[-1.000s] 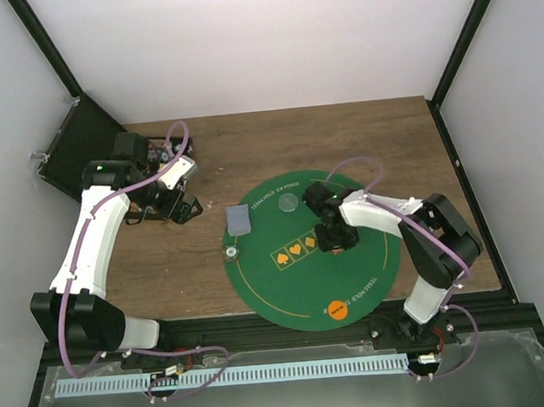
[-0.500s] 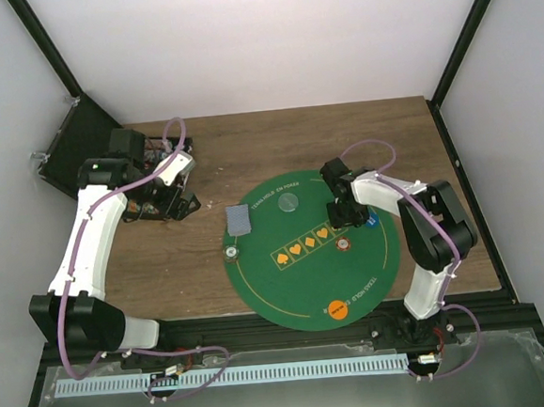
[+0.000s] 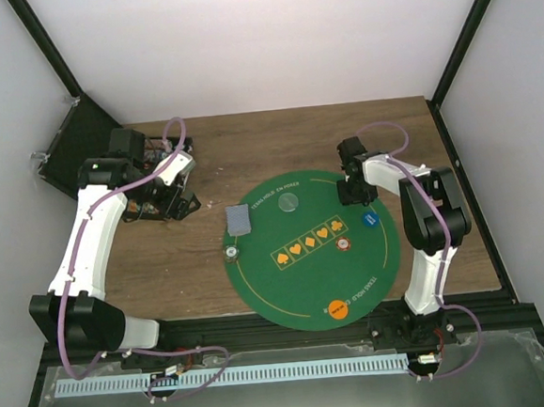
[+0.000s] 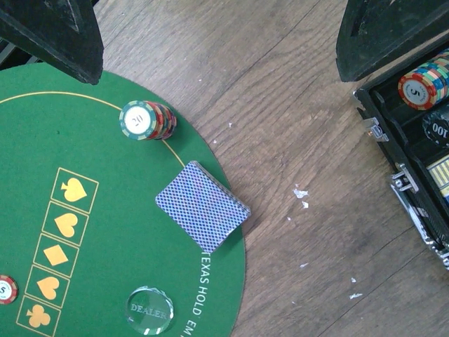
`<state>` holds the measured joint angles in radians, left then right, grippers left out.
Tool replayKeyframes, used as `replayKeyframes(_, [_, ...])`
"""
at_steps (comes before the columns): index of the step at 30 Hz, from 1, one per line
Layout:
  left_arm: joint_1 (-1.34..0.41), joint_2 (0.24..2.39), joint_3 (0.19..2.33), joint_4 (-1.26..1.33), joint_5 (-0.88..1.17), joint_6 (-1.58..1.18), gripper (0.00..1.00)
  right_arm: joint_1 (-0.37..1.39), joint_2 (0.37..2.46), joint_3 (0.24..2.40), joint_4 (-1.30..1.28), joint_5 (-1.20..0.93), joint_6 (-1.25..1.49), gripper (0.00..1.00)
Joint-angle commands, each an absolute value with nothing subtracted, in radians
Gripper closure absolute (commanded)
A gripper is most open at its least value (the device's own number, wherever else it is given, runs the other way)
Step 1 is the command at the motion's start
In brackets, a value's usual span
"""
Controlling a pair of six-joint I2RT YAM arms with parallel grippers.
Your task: Distribute texas hold em gaming equipment
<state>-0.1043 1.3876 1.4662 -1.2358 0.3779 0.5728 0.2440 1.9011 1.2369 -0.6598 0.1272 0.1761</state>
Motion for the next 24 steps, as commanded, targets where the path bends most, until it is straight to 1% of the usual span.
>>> replayKeyframes(1, [-0.098,1.381,1.485,-1.239,0.394,0.571,0.08,0.204,1.977,1.241,-0.648,0.181,0.127,0.66])
replayKeyframes(3, [-0.098,1.383,1.490,-1.239,0.393,0.572,0.08,0.204,1.997,1.266,-0.658,0.163,0.120,0.60])
replayKeyframes(5, [-0.098,1.388,1.505,-1.246,0.386,0.573,0.08,0.204,2.019,1.292,-0.670,0.155,0.110,0.50])
replayKeyframes(6, [-0.098,1.389,1.514,-1.252,0.388,0.576,0.08,0.204,2.029,1.305,-0.678,0.151,0.105,0.43])
replayKeyframes(7, [-0.097,1.390,1.522,-1.257,0.392,0.580,0.08,0.204,2.040,1.318,-0.684,0.150,0.101,0.38])
replayKeyframes(11, [-0.097,1.389,1.537,-1.273,0.381,0.592,0.08,0.201,2.093,1.387,-0.712,0.154,0.084,0.25])
replayKeyframes(14, [-0.098,1.388,1.541,-1.284,0.373,0.605,0.08,0.202,2.129,1.448,-0.753,0.142,0.084,0.19])
replayKeyframes(17, [-0.098,1.391,1.551,-1.288,0.370,0.606,0.08,0.202,2.122,1.506,-0.786,0.110,0.084,0.11])
replayKeyframes(20, [-0.098,1.397,1.560,-1.293,0.392,0.605,0.08,0.205,2.104,1.590,-0.841,0.087,0.067,0.01])
replayKeyframes(24, [-0.097,1.399,1.560,-1.292,0.403,0.604,0.08,0.239,2.032,1.700,-0.892,0.051,0.039,0.00])
